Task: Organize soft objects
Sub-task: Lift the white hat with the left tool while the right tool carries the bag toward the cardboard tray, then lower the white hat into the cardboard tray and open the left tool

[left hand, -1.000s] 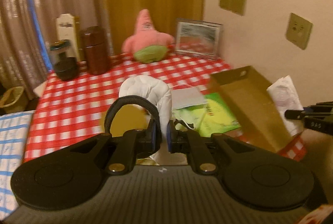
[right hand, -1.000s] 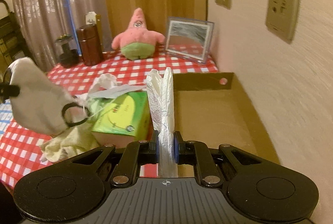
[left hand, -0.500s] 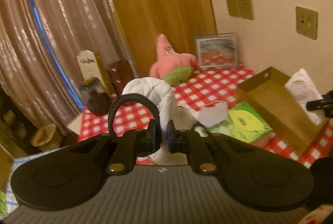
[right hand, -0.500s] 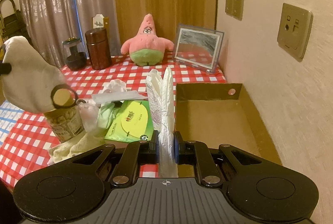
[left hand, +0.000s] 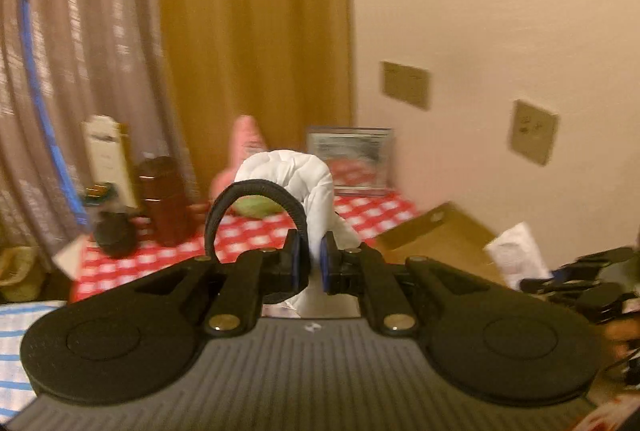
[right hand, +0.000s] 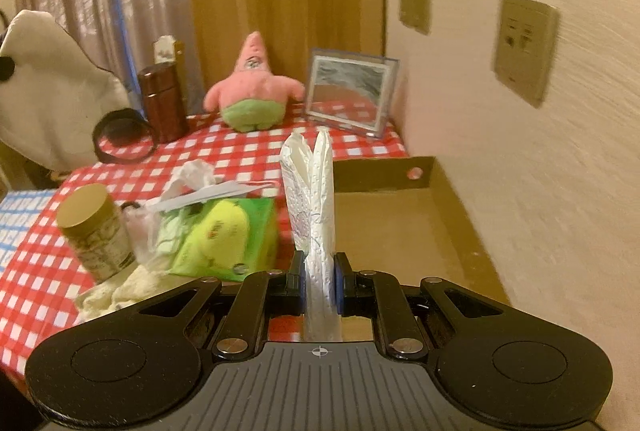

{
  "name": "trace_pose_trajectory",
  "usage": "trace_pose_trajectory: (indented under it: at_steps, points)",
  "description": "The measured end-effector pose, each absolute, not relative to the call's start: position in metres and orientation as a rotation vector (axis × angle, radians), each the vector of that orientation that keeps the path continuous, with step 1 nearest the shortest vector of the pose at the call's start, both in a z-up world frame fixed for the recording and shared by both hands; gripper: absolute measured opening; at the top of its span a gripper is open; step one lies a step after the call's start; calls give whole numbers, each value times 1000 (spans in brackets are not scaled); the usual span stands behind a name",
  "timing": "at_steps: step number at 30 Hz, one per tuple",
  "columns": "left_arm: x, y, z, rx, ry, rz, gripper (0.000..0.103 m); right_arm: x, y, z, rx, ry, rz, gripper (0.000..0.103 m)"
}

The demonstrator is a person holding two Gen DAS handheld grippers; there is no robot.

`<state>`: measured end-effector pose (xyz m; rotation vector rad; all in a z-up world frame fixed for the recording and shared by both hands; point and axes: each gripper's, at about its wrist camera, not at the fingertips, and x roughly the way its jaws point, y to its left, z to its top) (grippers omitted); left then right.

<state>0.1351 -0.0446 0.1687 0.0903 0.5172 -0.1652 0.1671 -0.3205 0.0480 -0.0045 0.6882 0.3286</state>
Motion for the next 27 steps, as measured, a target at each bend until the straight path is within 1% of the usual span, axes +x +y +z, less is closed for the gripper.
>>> trace_pose_trajectory:
  at_steps: [4, 13, 16, 20, 21, 23, 24, 25, 27]
  points:
    - [160, -85, 149, 45, 550, -265, 9, 175, -344, 47, 16, 693, 275, 14]
    - [221, -171, 78, -81, 704, -507, 9, 194, -395, 37, 33, 719, 161, 14]
    - [240, -193, 55, -85, 776, -578, 9, 198, -406, 30, 39, 728, 125, 14]
    - [256, -214, 31, -38, 824, -635, 9, 199, -414, 20, 29, 738, 95, 14]
    - [263, -218, 25, -38, 834, -647, 10, 198, -415, 17, 26, 741, 93, 14]
    - [277, -224, 12, -30, 861, -646, 18, 197, -417, 12, 21, 748, 88, 14]
    - [283, -226, 8, -22, 867, -631, 31, 197, -418, 10, 23, 754, 88, 14]
    - [287, -225, 5, -15, 871, -611, 37, 197, -418, 7, 26, 758, 88, 14]
    - [291, -221, 3, -22, 871, -596, 38, 198, -417, 3, 27, 765, 89, 14]
